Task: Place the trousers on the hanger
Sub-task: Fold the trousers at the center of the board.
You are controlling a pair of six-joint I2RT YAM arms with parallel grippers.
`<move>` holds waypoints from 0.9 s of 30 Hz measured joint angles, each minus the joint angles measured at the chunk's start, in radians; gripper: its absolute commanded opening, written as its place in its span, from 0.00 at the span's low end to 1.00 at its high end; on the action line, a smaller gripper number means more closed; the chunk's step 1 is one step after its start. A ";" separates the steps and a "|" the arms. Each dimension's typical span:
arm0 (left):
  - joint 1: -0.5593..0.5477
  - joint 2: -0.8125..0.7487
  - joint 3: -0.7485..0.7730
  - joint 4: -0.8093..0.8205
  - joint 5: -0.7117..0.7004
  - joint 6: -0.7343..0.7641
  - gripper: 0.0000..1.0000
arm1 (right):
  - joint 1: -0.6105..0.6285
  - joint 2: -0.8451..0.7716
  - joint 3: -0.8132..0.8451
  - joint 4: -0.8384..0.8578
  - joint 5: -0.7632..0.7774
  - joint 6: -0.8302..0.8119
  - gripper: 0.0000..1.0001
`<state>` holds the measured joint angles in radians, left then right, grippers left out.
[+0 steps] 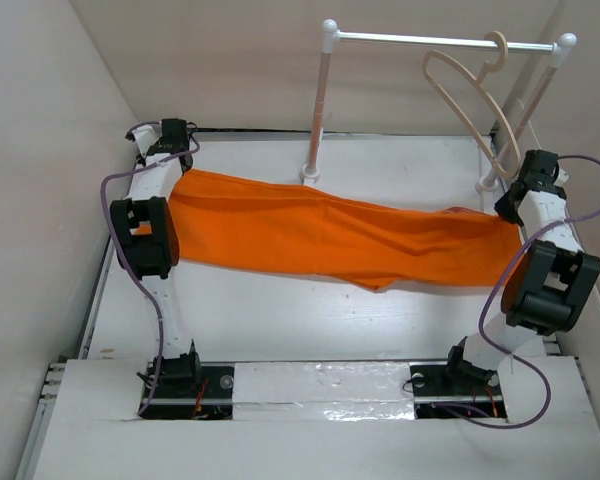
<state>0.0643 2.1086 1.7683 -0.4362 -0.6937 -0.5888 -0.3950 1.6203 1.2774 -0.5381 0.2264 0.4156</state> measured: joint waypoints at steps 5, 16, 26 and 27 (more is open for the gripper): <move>-0.006 0.047 0.026 0.011 -0.025 0.024 0.12 | 0.031 0.064 0.056 0.000 0.025 0.000 0.18; -0.002 0.005 -0.036 0.074 -0.017 0.064 0.70 | 0.056 -0.001 0.108 0.085 0.021 0.016 0.83; 0.071 -0.310 -0.395 0.087 0.127 0.025 0.64 | 0.121 -0.549 -0.376 0.343 -0.139 0.114 0.00; 0.092 -0.343 -0.439 0.094 0.151 0.022 0.63 | 0.149 -0.615 -0.445 0.360 -0.159 0.130 0.00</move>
<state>0.1566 1.7657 1.3289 -0.3420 -0.5426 -0.5667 -0.2462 1.0050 0.8322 -0.1776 0.0677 0.5453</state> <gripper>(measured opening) 0.650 0.054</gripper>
